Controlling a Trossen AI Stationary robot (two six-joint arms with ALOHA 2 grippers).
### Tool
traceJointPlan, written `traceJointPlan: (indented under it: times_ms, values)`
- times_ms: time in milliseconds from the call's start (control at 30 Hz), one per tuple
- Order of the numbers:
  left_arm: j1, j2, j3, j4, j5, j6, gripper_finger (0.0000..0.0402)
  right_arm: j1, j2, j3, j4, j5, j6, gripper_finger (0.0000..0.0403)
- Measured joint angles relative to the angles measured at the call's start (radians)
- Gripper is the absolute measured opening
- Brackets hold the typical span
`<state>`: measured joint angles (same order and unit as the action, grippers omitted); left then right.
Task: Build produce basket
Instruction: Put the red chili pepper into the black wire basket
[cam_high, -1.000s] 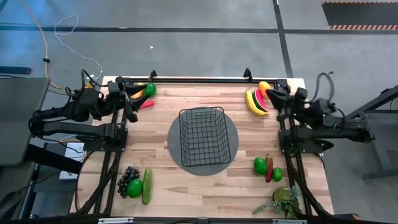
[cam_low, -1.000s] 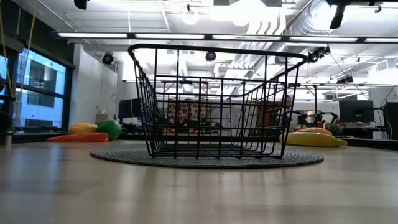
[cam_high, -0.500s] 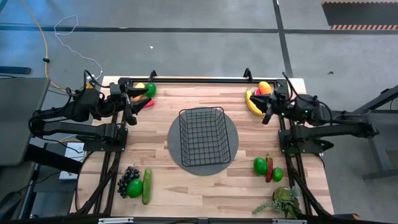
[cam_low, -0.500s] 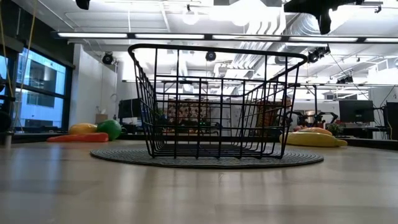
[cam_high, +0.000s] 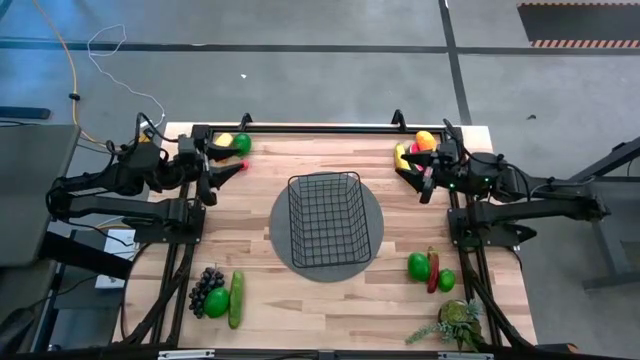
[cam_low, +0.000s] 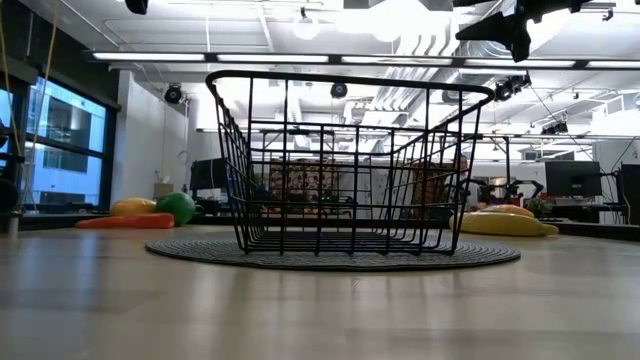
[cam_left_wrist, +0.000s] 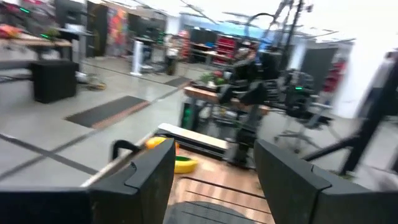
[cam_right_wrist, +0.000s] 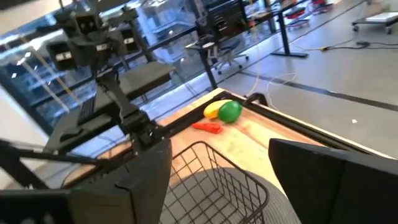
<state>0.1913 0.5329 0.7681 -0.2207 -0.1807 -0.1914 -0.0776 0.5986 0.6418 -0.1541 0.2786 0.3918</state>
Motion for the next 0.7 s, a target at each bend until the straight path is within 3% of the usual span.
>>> traceJointPlan:
  times_ms: [300, 700]
  values:
    - [-0.002, 0.055, 0.0, 0.001, 0.05, -0.099, 0.0207, 0.0, 0.015, 0.0, 0.0, -0.127, -0.239, 0.0257]
    - [-0.002, 0.166, 0.0, 0.0, 0.046, -0.007, 0.0207, 0.0, -0.005, 0.0, 0.03, -0.242, -0.245, 0.0257]
